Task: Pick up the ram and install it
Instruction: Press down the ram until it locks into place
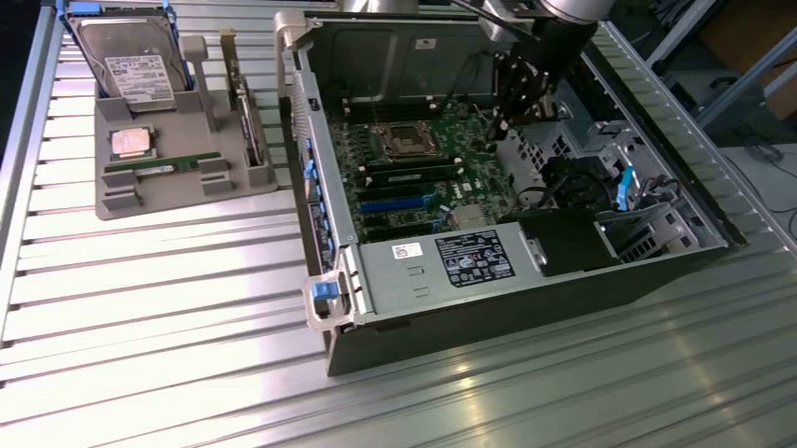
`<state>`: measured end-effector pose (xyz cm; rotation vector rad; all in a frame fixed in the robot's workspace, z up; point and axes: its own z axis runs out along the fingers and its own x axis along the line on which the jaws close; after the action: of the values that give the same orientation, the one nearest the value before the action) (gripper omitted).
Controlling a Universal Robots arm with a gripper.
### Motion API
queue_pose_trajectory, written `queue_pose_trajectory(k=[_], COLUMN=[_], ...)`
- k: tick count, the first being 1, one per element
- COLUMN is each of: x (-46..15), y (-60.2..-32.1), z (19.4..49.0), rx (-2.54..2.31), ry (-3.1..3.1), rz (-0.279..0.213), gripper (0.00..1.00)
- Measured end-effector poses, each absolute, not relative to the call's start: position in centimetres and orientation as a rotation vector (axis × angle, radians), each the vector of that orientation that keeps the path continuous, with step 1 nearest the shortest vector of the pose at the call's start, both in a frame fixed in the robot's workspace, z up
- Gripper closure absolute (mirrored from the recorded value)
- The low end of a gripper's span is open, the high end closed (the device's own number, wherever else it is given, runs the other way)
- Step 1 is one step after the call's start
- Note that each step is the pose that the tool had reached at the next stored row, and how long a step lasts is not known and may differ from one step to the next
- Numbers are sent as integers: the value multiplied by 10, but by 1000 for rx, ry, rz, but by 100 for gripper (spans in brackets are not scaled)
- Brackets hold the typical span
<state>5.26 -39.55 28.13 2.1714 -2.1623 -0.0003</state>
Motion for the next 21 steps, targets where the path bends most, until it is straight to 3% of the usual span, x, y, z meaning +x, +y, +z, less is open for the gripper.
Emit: queue_pose_trajectory(k=[6, 21], x=[53, 53], y=[-395, -395], z=[314, 316], rx=[2173, 2046], ry=[-2164, -2285], rz=[-4, -10], gripper=[89, 89])
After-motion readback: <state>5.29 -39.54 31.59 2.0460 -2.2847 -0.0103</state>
